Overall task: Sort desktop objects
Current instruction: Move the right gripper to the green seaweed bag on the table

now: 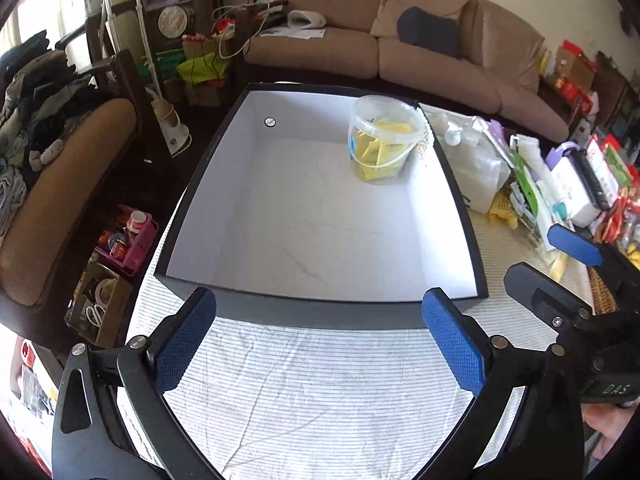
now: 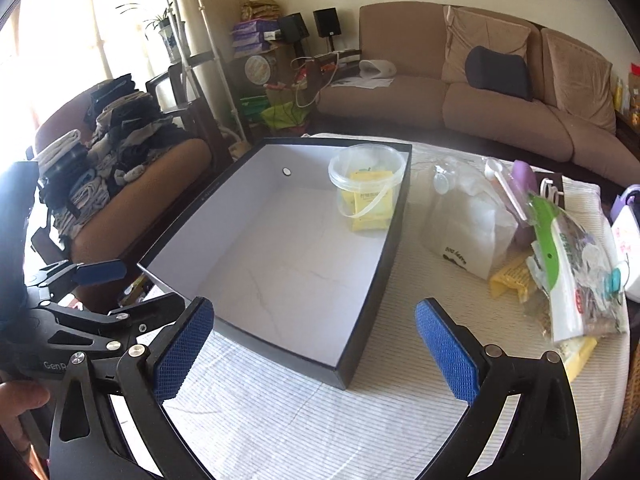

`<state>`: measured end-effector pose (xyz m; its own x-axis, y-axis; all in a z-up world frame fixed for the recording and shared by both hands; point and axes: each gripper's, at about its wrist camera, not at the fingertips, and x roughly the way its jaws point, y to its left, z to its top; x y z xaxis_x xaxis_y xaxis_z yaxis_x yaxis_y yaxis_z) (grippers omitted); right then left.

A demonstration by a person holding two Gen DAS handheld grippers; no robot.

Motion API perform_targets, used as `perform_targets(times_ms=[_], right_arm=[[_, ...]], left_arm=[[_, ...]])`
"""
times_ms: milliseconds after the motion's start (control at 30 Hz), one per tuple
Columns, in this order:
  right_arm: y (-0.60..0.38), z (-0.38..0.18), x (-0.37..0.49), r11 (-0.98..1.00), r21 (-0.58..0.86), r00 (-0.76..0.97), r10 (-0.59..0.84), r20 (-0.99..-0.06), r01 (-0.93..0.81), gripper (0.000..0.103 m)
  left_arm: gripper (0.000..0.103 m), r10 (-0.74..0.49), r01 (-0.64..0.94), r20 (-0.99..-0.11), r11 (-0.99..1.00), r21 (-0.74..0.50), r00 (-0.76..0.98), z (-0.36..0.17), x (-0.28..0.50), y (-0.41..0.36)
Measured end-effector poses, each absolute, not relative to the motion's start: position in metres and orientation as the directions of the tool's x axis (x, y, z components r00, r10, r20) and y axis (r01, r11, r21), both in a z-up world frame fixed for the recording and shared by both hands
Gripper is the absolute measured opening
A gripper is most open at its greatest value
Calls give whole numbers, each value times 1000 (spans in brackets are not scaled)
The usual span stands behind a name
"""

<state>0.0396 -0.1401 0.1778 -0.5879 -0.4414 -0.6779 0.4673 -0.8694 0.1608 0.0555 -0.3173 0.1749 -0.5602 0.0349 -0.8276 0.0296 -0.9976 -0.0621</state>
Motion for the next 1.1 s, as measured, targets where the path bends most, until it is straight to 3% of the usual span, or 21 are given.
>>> perform_targets(times_ms=[600, 933, 1100], right_arm=[[-39, 178, 102, -918, 136, -657, -364, -660, 371, 103], [56, 141, 91, -948, 196, -653, -316, -689, 252, 103], [102, 105, 79, -970, 200, -656, -239, -716, 134, 103]], left_arm=[[103, 73, -54, -797, -997, -51, -599, 173, 102, -210], [103, 193, -147, -789, -980, -131, -583, 132, 92, -132], [103, 176, -192, -801, -978, -78, -572, 97, 77, -92]])
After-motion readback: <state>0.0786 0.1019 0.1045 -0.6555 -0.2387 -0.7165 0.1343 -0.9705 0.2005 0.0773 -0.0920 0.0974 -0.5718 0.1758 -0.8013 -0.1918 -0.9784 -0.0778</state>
